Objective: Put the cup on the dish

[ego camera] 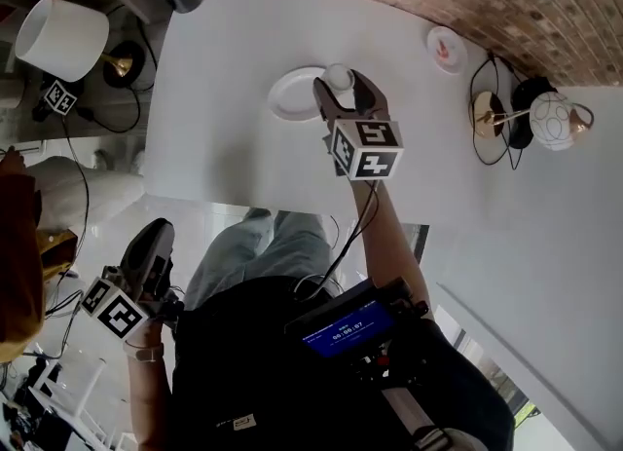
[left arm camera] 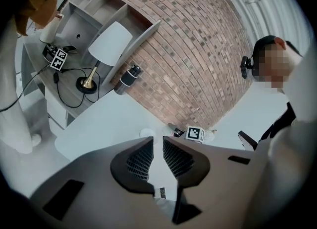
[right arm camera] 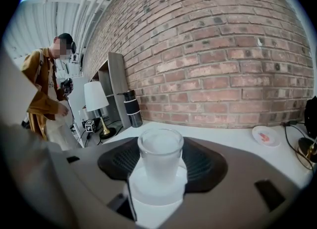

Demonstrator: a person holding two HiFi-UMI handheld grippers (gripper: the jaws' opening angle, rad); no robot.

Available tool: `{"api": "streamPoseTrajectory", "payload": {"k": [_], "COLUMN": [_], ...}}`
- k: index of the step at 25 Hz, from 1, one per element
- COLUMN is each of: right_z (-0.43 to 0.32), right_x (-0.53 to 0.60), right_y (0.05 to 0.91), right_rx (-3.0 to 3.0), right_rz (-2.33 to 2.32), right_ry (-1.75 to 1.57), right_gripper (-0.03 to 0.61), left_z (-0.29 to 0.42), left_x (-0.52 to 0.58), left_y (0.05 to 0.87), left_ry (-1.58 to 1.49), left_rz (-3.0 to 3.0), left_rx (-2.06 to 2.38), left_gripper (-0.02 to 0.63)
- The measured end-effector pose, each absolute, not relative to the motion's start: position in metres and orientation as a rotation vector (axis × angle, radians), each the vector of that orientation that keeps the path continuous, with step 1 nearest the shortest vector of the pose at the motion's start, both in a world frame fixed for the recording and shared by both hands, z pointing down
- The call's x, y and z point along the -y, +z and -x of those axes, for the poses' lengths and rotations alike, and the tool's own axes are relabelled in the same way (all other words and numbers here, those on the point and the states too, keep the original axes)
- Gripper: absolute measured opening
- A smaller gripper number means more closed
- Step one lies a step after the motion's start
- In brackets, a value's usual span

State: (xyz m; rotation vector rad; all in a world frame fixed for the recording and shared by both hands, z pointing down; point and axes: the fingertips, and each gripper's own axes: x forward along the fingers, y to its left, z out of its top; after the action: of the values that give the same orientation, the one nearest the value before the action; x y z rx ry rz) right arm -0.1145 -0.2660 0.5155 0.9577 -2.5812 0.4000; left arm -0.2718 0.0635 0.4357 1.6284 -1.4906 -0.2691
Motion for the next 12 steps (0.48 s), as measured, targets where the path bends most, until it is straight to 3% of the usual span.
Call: {"api": "streamPoseTrajectory", "payload": {"k": [12], "right_z": [0.139], "right_x": [0.275], "right_y": [0.571], "right_rx": [2.55], "right_rz": [-0.882], "right_ry": [0.372], "right_gripper": [0.262], "left_z": [0.274], "left_x": [-0.09], "left_y": [0.455], "left_ry": [-0.271], "left_rz": [-1.494], "left_rx": [1.547], "left_gripper": [0.061]}}
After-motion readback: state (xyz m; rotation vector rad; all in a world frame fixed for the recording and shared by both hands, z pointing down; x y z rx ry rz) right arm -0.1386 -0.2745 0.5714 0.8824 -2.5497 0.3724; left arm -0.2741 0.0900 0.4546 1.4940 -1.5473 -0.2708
